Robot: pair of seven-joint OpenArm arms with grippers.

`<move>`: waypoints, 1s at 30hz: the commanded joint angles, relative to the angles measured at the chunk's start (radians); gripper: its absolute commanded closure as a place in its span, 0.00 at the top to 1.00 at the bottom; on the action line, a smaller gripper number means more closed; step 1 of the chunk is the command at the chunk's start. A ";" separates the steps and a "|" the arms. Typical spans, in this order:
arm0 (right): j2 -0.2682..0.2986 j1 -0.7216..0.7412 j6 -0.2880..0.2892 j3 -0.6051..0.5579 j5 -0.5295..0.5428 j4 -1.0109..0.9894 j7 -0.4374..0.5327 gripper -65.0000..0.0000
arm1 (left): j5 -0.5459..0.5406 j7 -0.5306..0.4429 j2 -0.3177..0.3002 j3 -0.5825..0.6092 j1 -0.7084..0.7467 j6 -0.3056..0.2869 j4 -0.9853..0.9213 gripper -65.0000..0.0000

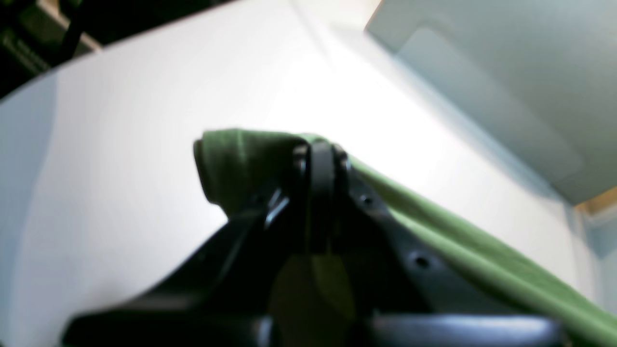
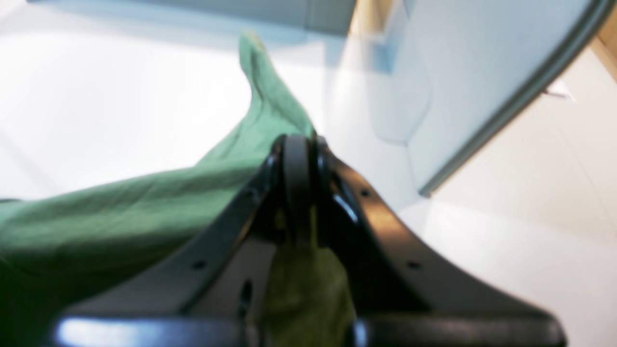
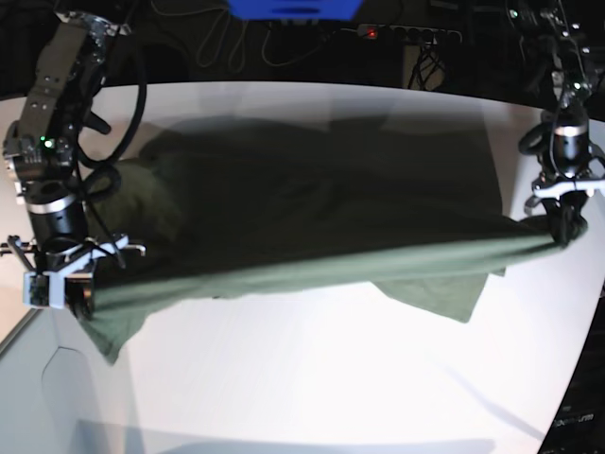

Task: Layout the t-shirt on the table in an organized manner, then fold the t-shirt properly
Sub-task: 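Swing the held shirt up and lay it flat across the table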

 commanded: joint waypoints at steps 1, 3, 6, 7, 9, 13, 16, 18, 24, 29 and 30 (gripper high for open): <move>0.000 0.009 0.004 0.003 0.000 0.019 0.044 0.00 | 0.002 -0.032 -0.014 -0.010 -0.017 -0.001 0.020 0.00; -0.025 0.009 0.004 0.003 0.001 0.019 0.070 0.00 | 0.002 -0.032 -0.041 -0.007 -0.044 -0.001 0.020 0.00; -0.052 0.015 0.004 0.001 0.001 0.017 0.124 0.00 | 0.002 -0.032 -0.064 -0.004 -0.092 -0.001 0.020 0.00; -0.061 0.018 0.004 0.000 0.001 0.017 0.139 0.00 | 0.002 -0.032 -0.067 -0.004 -0.110 -0.001 0.020 0.00; -0.072 0.040 0.004 -0.026 0.001 0.017 0.179 0.00 | 0.003 -0.032 -0.068 -0.005 -0.153 -0.001 0.015 0.00; -0.075 0.120 0.004 -0.062 0.001 0.016 0.199 0.00 | 0.057 -0.030 -0.097 0.016 -0.271 -0.001 0.019 0.00; -0.078 0.206 0.004 -0.068 0.001 0.013 0.193 0.00 | 0.140 -0.030 -0.099 0.045 -0.374 -0.001 0.014 0.00; -0.078 0.250 0.004 -0.069 0.001 -0.001 0.191 0.00 | 0.181 -0.030 -0.099 0.070 -0.432 -0.001 0.012 0.00; -0.078 0.356 -0.001 -0.069 0.000 -0.029 0.191 0.00 | 0.258 -0.007 -0.100 0.137 -0.593 -0.001 0.009 0.00; -0.078 0.404 -0.003 -0.065 -0.003 -0.027 0.191 0.00 | 0.270 0.112 -0.094 0.136 -0.702 -0.001 0.000 0.00; -0.077 0.411 -0.003 -0.063 -0.003 -0.029 0.191 0.00 | 0.270 0.114 -0.094 0.136 -0.712 -0.001 -0.015 0.00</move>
